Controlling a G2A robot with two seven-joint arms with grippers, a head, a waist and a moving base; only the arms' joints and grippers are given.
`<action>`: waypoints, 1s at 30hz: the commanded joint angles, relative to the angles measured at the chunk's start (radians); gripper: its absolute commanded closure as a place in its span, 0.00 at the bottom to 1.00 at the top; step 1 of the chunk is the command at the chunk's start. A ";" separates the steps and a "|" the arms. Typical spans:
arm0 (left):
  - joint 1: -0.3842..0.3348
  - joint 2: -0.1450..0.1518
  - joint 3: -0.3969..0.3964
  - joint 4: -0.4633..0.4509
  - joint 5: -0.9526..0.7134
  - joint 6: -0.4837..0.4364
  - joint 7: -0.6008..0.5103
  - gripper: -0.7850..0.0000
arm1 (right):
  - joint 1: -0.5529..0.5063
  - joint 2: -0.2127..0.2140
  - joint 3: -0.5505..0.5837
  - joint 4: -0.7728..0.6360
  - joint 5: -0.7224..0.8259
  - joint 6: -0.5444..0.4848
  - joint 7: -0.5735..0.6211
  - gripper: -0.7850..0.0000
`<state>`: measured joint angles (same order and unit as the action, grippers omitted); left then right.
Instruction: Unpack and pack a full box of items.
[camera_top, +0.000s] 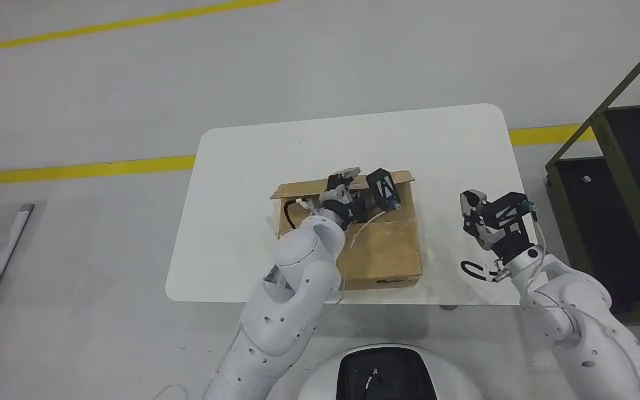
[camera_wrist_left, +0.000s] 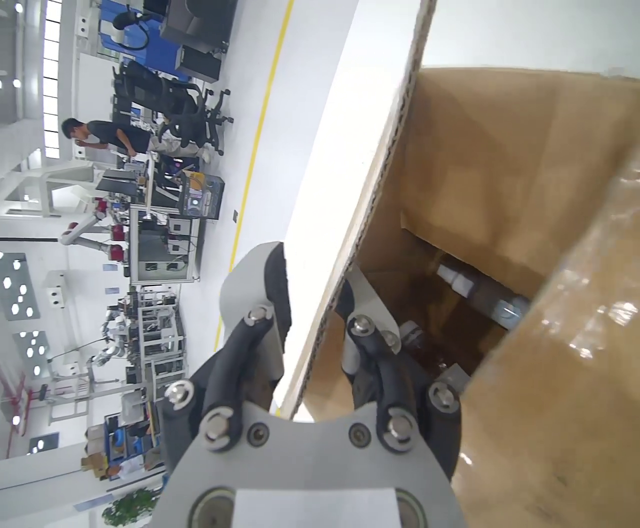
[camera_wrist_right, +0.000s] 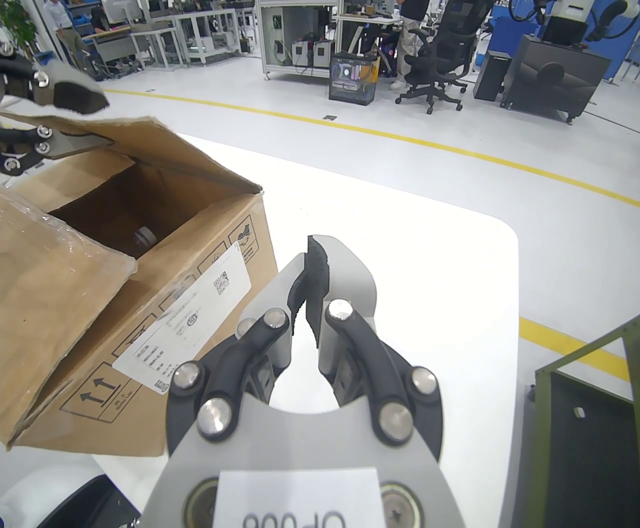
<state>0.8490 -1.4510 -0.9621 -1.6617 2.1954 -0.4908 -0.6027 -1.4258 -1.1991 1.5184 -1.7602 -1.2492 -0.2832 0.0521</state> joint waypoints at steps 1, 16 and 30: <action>-0.038 -0.004 0.007 0.029 0.027 0.012 0.010 0.00 | -0.002 0.000 0.001 -0.003 -0.001 0.002 -0.001 1.00; -0.247 -0.047 0.072 0.329 0.190 0.101 -0.011 0.00 | -0.019 0.003 0.016 -0.016 0.004 0.009 -0.001 1.00; -0.256 -0.075 0.090 0.435 0.220 0.158 -0.005 0.00 | -0.017 0.004 0.008 -0.013 0.003 0.001 -0.001 1.00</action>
<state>0.5903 -1.5252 -0.8709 -1.2285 2.4141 -0.3365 -0.6081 -1.4425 -1.1956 1.5261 -1.7733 -1.2462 -0.2811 0.0520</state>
